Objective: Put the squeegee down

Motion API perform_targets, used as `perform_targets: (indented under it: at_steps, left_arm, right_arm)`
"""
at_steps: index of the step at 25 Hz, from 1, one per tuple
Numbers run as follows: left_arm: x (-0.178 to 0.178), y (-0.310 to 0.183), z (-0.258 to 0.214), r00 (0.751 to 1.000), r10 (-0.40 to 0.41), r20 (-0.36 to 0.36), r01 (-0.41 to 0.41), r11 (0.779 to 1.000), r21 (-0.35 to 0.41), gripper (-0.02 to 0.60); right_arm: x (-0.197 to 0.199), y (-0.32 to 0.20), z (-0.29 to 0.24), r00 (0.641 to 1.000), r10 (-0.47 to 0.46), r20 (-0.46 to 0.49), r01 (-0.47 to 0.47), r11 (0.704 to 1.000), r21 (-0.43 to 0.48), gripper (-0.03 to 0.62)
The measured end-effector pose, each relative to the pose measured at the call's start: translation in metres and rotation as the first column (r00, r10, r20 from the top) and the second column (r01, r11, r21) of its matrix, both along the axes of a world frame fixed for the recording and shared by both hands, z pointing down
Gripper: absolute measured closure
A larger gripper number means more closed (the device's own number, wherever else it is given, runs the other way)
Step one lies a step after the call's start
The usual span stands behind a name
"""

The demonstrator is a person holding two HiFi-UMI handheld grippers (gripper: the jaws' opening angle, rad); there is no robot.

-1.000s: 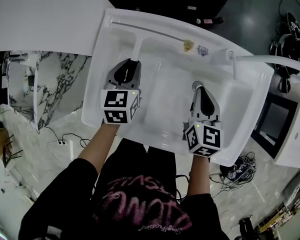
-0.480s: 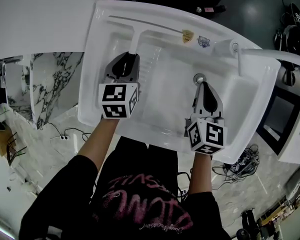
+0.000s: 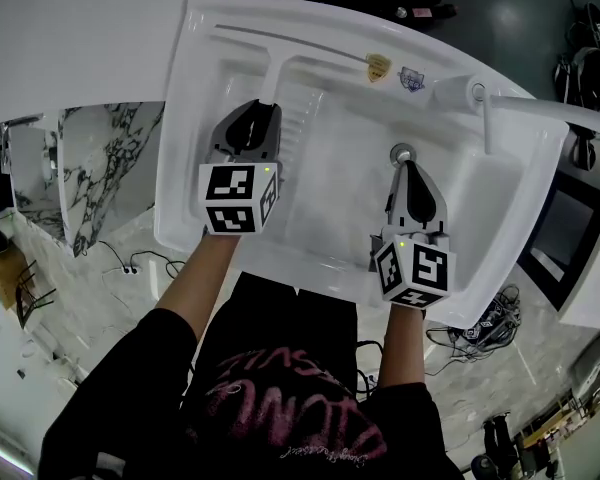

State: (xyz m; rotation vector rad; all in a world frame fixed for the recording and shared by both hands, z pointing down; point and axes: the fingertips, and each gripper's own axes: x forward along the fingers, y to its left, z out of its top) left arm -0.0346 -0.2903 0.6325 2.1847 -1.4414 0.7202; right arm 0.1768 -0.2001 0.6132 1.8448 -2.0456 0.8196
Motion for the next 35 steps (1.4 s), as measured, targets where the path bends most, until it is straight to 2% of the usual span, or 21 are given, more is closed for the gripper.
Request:
perform_targets:
  at_steps: [11,16,23,29,35]
  left_arm:
    - [0.001,0.000,0.001,1.000,0.001,-0.016,-0.001,1.000,0.012,0.486]
    - [0.001,0.000,0.000,0.999,0.005,-0.039,-0.004,1.000,0.003,0.486]
    - [0.002,0.000,0.002,0.999,0.009,-0.036,-0.009,1.000,-0.010,0.486]
    - [0.000,0.001,0.002,0.999,0.014,-0.044,-0.014,1.000,-0.009,0.448]
    - [-0.003,0.001,-0.005,0.998,0.003,-0.056,-0.003,1.000,-0.008,0.446]
  right_arm:
    - [-0.004,0.001,0.006,1.000,-0.002,0.001,0.002,1.000,-0.009,0.572]
    - [-0.004,0.001,0.002,1.000,-0.003,0.000,0.003,1.000,-0.004,0.572]
    - [-0.006,0.001,0.001,1.000,-0.006,-0.003,0.006,1.000,-0.003,0.572]
    - [-0.006,0.002,0.001,1.000,-0.011,-0.008,0.011,1.000,-0.003,0.572]
    - [-0.008,0.002,-0.006,1.000,-0.011,-0.001,0.011,1.000,0.009,0.572]
